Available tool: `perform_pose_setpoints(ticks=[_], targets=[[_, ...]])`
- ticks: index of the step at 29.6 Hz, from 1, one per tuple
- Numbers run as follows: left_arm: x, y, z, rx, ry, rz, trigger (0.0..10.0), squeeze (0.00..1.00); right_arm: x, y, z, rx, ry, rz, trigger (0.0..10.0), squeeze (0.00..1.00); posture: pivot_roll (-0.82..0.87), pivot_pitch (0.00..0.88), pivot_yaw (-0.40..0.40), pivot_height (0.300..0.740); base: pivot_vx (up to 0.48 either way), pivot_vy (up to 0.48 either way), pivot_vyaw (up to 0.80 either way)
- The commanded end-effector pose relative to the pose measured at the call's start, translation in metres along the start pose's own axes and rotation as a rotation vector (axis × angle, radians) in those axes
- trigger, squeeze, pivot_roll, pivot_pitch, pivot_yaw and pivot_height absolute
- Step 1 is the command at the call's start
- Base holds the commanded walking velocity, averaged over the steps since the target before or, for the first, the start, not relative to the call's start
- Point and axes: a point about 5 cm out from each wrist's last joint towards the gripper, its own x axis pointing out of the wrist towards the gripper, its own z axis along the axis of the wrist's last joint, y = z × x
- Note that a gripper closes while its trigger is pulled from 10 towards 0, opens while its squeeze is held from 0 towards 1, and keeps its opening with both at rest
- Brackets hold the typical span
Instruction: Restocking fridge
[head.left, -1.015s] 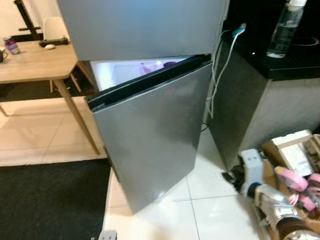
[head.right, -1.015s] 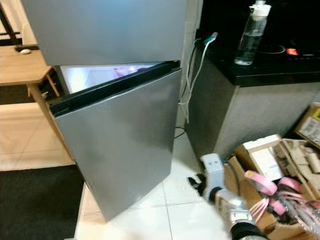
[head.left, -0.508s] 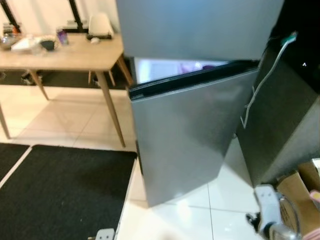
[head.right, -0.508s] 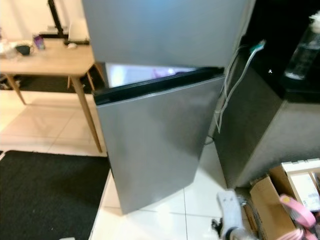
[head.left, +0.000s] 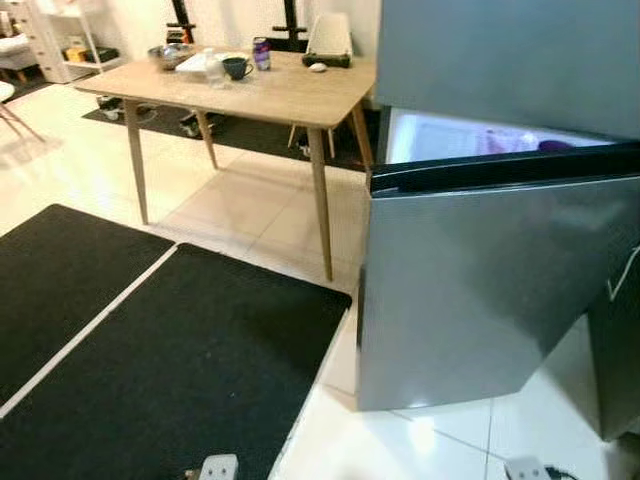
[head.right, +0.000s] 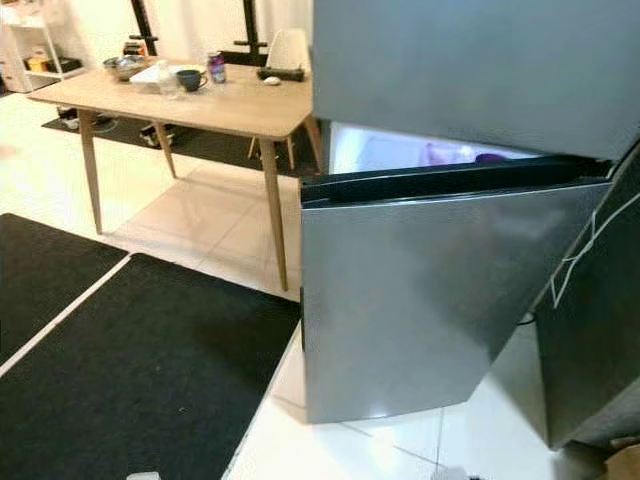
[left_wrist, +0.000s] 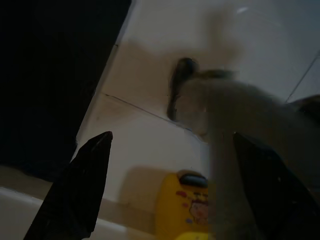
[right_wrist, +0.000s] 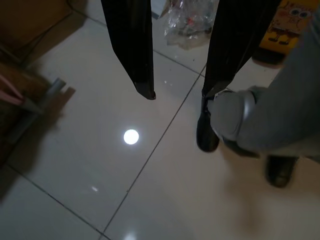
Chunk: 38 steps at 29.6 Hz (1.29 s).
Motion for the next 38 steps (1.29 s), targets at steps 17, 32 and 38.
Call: perform_pose_setpoints(ticks=[17, 32, 38], targets=[[-0.002, 0.008, -0.004, 0.026, 0.039, 0.047, 10.0, 0.0, 0.004, 0.014, 0.005, -0.084, 0.014, -0.019, 10.0, 0.0, -0.1, 0.0, -0.006, 0.74, 0.0, 0.0, 0.32], [-0.002, 0.006, -0.01, 0.025, 0.055, 0.04, 10.0, 0.0, 0.002, 0.009, -0.005, -0.104, 0.043, -0.053, 10.0, 0.0, -0.1, 0.0, -0.012, 0.74, 0.212, 0.0, 0.0], [-0.002, 0.006, -0.012, 0.028, 0.061, 0.042, 10.0, 0.0, 0.0, 0.005, -0.014, -0.102, 0.059, -0.064, 10.0, 0.0, -0.11, 0.0, -0.011, 0.74, 0.306, 0.0, 0.0]])
